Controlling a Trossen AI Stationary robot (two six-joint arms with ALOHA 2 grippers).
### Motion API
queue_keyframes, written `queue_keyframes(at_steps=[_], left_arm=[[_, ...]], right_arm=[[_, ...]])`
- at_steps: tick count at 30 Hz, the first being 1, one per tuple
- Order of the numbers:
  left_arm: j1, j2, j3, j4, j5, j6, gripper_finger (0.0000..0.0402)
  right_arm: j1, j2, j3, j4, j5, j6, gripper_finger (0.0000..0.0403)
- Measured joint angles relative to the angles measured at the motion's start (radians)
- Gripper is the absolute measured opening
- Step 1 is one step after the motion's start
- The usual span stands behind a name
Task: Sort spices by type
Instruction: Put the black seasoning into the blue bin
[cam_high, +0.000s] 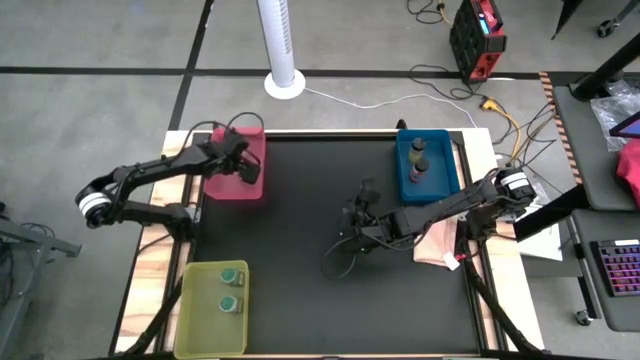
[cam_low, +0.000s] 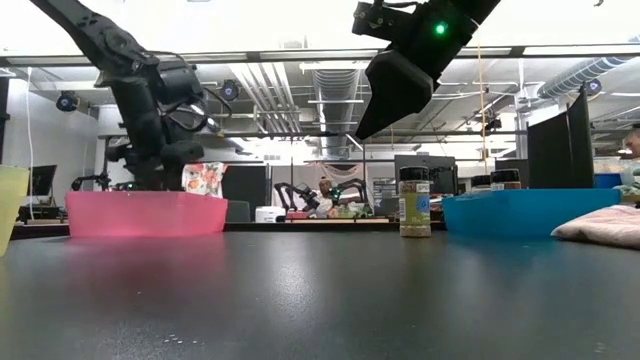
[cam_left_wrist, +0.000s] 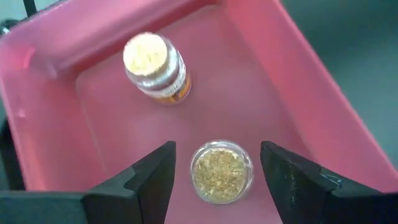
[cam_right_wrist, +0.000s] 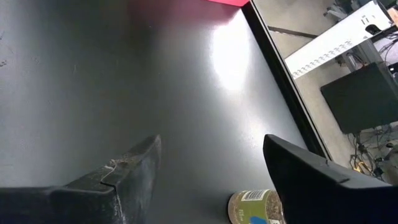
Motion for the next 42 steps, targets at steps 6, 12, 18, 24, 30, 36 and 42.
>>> queue_keyframes(at_steps=[6,12,18,24,30,36,42], left_arm=[[-0.003,-0.051,0.075,-0.094,-0.005,0.037,0.0217],[-0.079,-0.175,0.068,-0.102,-0.036,0.031,0.0217],[-0.325,-0.324,0.032,-0.08,-0.069,-0.007,0.0217],[-0.715,-0.385,0.032,-0.028,-0.266,-0.071,0.0217],[-1.099,-0.372,0.031,-0.026,-0.524,-0.199,0.0217],[-1.321,-0.344,0.031,-0.025,-0.689,-0.292,0.0217],[-1.357,-0.332,0.031,-0.026,-0.707,-0.313,0.0217]], right_arm=[[0.0,0.0,0.0,0.0,0.001,0.013,0.027],[0.0,-0.002,0.0,-0.001,0.001,0.035,0.0276],[-0.01,-0.033,0.008,-0.001,0.0,0.095,0.0266],[-0.043,-0.048,0.054,0.0,-0.078,0.166,0.026],[-0.079,-0.048,0.116,-0.093,-0.16,0.325,0.028],[-0.171,-0.048,0.259,-0.444,-0.187,0.505,0.0303],[-0.37,-0.048,0.308,-0.563,-0.474,0.485,0.0315]])
